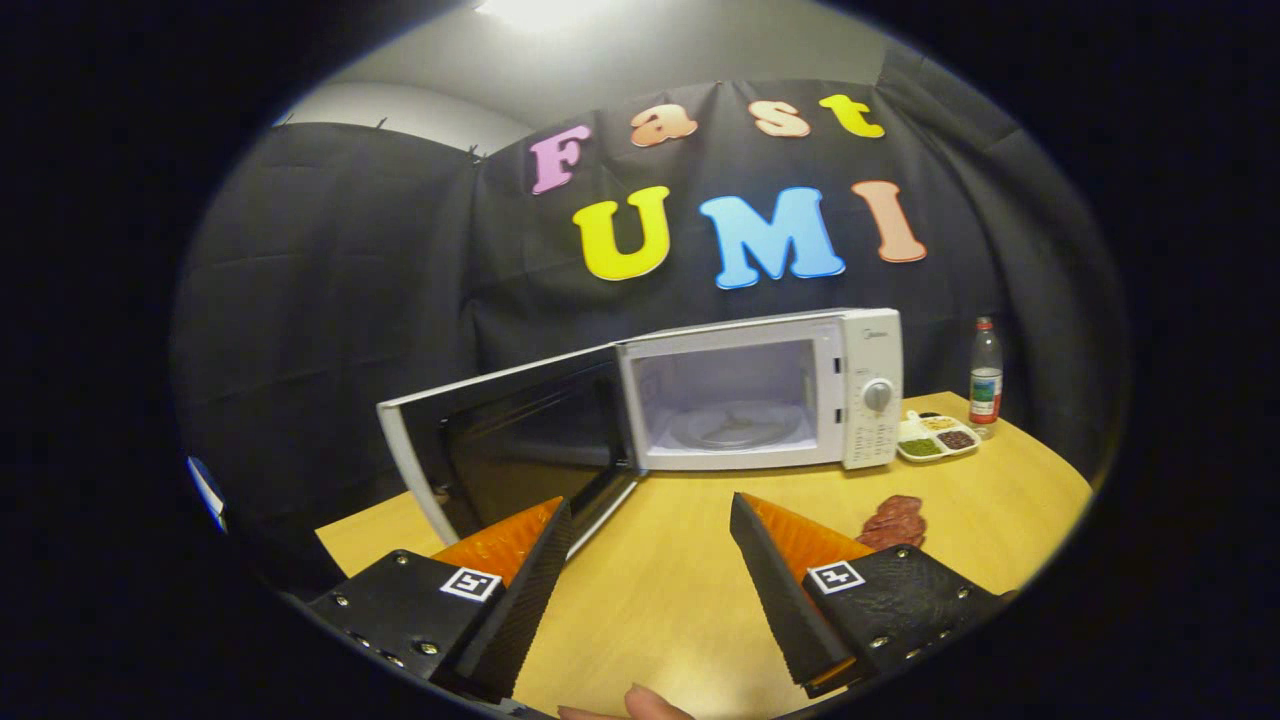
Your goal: Open the microwave, put the food inside, and close the microwave door.
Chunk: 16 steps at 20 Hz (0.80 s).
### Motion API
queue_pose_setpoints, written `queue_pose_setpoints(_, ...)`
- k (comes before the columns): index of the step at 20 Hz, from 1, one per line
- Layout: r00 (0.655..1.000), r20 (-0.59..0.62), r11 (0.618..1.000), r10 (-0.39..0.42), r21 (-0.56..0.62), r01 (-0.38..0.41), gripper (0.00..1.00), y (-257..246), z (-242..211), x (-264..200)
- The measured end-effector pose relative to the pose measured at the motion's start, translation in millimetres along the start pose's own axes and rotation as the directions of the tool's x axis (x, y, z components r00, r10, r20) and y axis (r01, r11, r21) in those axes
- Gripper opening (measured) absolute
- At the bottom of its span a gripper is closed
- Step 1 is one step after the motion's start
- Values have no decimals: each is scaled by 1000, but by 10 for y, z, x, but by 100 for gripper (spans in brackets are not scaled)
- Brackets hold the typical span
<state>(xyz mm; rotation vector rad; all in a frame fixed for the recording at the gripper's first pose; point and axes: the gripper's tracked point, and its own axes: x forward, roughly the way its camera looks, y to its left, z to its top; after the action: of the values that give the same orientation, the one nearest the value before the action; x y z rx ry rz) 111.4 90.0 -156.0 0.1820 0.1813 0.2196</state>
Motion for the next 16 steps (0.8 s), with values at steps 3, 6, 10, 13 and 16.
queue_pose_setpoints(3,994,-10,994,-108,23,108,96,-712,-4,86)
queue_pose_setpoints(6,972,-41,971,-234,41,235,96,-1365,-173,173)
queue_pose_setpoints(10,973,-100,961,-210,161,224,96,-1612,-423,304)
queue_pose_setpoints(13,987,-117,945,-110,294,140,92,-1563,-528,428)
queue_pose_setpoints(16,990,-143,879,-7,471,74,63,-1521,-622,503)
